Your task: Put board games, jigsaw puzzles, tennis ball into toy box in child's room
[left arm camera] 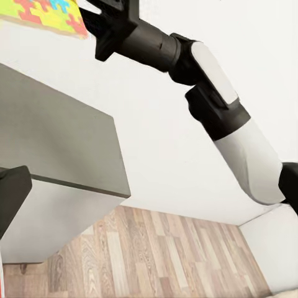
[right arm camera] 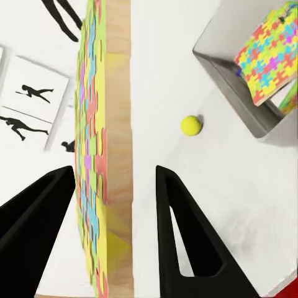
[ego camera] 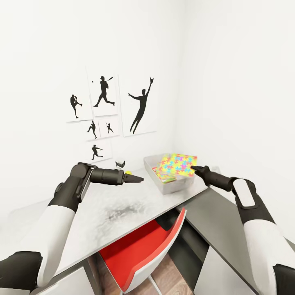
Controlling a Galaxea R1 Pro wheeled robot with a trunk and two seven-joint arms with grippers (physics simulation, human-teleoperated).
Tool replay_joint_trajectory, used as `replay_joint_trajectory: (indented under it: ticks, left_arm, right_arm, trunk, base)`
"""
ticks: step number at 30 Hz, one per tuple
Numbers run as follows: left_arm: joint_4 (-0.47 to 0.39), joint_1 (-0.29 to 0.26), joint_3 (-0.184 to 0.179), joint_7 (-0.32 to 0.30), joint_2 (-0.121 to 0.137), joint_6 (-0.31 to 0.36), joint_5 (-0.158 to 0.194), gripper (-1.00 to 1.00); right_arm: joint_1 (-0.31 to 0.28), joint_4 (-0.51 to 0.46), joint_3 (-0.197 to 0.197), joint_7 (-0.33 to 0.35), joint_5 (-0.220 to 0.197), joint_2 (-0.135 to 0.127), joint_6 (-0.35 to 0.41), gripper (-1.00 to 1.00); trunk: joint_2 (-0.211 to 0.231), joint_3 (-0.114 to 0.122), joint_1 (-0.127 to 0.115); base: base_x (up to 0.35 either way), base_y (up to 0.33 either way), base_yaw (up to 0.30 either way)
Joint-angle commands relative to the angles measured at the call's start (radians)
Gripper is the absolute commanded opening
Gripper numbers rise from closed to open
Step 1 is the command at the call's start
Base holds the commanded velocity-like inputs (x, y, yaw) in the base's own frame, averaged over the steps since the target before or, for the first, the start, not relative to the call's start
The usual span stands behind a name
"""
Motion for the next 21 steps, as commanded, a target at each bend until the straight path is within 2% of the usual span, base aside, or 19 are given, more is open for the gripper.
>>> replay_joint_trajectory:
  ticks: [1, 2, 6, 10, 12, 14, 21]
  left_arm:
    - [-0.001, -0.001, 0.0, -0.01, 0.001, 0.011, -0.01, 1.0]
    - [-0.001, -0.001, 0.0, -0.01, 0.001, 0.011, -0.011, 1.0]
    - [-0.001, 0.002, 0.001, -0.01, 0.001, 0.011, -0.009, 1.0]
    - [-0.001, 0.011, 0.003, -0.01, 0.007, 0.011, -0.006, 1.0]
    - [-0.001, 0.014, 0.012, -0.01, 0.011, 0.012, -0.005, 1.0]
    - [-0.001, 0.017, 0.046, -0.01, 0.014, 0.012, -0.005, 1.0]
    - [-0.001, 0.039, 0.166, -0.01, 0.016, 0.01, -0.004, 1.0]
  right_arm:
    - [-0.024, -0.001, -0.003, -0.05, -0.015, 0.011, 0.001, -1.0]
    - [-0.034, -0.001, -0.003, -0.077, -0.026, 0.016, 0.0, -1.0]
    - [-0.104, -0.003, -0.003, -0.268, -0.068, 0.068, -0.046, -1.0]
    - [-0.152, -0.002, 0.0, -0.381, -0.076, 0.108, -0.096, -1.0]
    - [-0.163, -0.005, 0.002, -0.402, -0.076, 0.124, -0.105, -1.0]
    - [-0.17, -0.009, 0.004, -0.415, -0.073, 0.14, -0.124, -1.0]
    - [-0.174, -0.01, 0.01, -0.424, -0.072, 0.151, -0.193, -1.0]
  trunk:
    - [-0.002, -0.003, 0.001]
    - [-0.002, -0.003, 0.001]
    - [-0.002, -0.003, 0.001]
    - [-0.002, -0.003, 0.001]
    - [-0.002, -0.003, 0.001]
    - [-0.002, -0.003, 0.001]
    - [-0.002, -0.003, 0.001]
  base:
    - [0.0, 0.0, 0.0]
    - [0.0, 0.0, 0.0]
    - [0.0, 0.0, 0.0]
    - [0.0, 0.0, 0.0]
    - [0.0, 0.0, 0.0]
    - [0.0, 0.0, 0.0]
    - [0.0, 0.0, 0.0]
